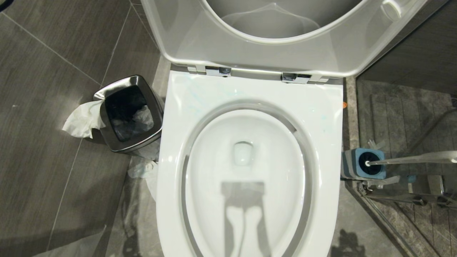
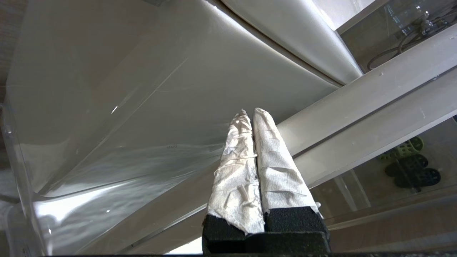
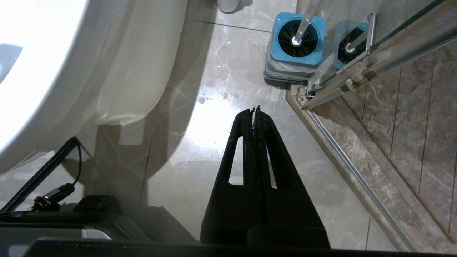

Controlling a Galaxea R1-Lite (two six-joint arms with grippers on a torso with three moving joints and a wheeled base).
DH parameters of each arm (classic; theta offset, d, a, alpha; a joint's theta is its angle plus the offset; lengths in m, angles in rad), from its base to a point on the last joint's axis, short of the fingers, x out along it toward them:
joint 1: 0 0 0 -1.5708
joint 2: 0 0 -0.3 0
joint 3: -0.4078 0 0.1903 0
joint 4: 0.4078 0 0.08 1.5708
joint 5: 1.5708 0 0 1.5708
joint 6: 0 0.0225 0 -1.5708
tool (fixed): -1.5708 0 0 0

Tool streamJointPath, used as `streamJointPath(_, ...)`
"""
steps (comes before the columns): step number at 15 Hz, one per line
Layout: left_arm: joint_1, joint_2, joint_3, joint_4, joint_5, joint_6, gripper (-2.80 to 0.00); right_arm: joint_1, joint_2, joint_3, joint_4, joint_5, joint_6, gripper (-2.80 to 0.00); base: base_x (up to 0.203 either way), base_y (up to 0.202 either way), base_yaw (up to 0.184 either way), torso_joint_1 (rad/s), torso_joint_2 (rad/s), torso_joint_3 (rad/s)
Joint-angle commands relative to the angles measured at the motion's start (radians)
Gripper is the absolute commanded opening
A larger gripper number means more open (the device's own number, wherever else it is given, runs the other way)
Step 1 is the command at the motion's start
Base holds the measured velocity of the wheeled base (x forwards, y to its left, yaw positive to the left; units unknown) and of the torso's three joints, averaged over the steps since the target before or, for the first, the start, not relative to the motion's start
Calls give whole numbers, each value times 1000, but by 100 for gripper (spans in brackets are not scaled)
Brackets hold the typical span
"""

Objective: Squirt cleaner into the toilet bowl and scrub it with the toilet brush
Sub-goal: Close the toilet lid

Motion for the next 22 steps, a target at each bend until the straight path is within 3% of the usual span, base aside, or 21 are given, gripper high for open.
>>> streamJointPath(1, 1, -4, -1, -5, -2, -3, -280, 0, 1, 0, -1, 0, 1, -280, 0, 0, 0, 0, 0, 0)
streamJointPath(4, 1, -7, 10, 11, 0, 0, -280, 1, 1, 0, 0, 0, 1, -280, 0, 0, 0, 0, 0, 0)
streamJointPath(7, 1, -4, 29, 14, 44, 59, -280, 1, 1, 0, -1, 0, 1, -280, 0, 0, 0, 0, 0, 0)
streamJointPath(15, 0, 2, 7, 19, 38, 55, -280, 2, 1, 0, -1, 0, 1, -280, 0, 0, 0, 0, 0, 0)
streamJointPath(18, -1, -35, 1, 186, 13, 54, -280, 1, 1, 0, 0, 0, 1, -280, 0, 0, 0, 0, 0, 0)
streamJointPath(20, -1, -91, -1, 353, -52, 55, -280, 0, 1, 0, 0, 0, 1, -280, 0, 0, 0, 0, 0, 0)
streamJointPath(22, 1, -103, -3, 380, -101, 54, -280, 0, 1, 0, -1, -1, 1, -280, 0, 0, 0, 0, 0, 0)
